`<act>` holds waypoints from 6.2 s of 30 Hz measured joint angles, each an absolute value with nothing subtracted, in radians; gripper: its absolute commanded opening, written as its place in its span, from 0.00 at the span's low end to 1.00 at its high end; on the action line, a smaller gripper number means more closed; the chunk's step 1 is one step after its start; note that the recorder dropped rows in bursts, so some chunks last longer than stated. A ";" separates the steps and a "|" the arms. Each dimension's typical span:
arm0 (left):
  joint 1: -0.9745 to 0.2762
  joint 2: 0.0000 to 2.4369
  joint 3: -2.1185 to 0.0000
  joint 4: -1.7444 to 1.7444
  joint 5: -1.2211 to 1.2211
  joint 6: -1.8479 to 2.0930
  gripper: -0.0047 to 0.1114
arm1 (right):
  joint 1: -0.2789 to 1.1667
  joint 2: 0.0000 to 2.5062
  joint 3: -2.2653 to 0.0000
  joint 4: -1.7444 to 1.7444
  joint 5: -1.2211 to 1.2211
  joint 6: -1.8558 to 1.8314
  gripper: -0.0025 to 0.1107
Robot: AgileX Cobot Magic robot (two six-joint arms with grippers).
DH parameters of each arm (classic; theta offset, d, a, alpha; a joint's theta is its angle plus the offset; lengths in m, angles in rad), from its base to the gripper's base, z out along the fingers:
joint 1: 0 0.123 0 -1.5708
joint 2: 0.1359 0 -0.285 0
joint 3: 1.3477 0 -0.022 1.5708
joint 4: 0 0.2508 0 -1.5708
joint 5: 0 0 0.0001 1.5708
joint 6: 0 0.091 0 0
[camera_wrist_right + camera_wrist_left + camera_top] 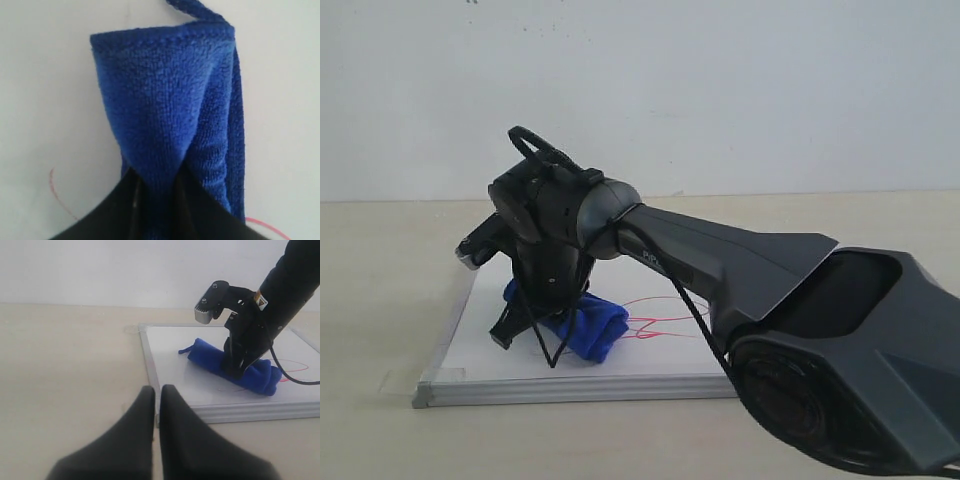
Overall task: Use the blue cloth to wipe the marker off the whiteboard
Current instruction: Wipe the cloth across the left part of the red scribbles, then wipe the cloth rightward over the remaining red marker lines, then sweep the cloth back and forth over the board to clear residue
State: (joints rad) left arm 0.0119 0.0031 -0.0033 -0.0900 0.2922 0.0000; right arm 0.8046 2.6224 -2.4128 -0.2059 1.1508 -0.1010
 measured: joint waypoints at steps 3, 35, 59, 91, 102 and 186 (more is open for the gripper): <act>0.012 0.003 -0.003 -0.090 0.292 0.000 0.07 | 0.800 2.622 -2.413 -0.148 1.151 -0.170 0.02; 0.012 0.003 -0.003 -0.090 0.292 0.000 0.07 | 0.851 2.509 -2.192 -0.156 1.129 -0.224 0.02; 0.012 0.003 -0.003 -0.090 0.292 0.000 0.07 | 0.856 2.470 -2.122 -0.219 1.154 -0.207 0.02; 0.012 0.003 -0.003 -0.090 0.292 0.000 0.07 | 0.783 2.473 -2.118 0.055 0.920 -0.287 0.02; 0.012 0.003 -0.003 -0.090 0.292 0.000 0.07 | 0.709 2.473 -2.118 -0.365 1.159 0.025 0.02; 0.012 0.003 -0.003 -0.090 0.292 0.000 0.07 | 0.506 2.453 -2.110 -0.379 1.216 0.065 0.02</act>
State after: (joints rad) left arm 0.0119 0.0031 -0.0033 -0.0900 0.2922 0.0000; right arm 0.5057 2.4530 -2.1104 -0.3788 1.2156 0.0654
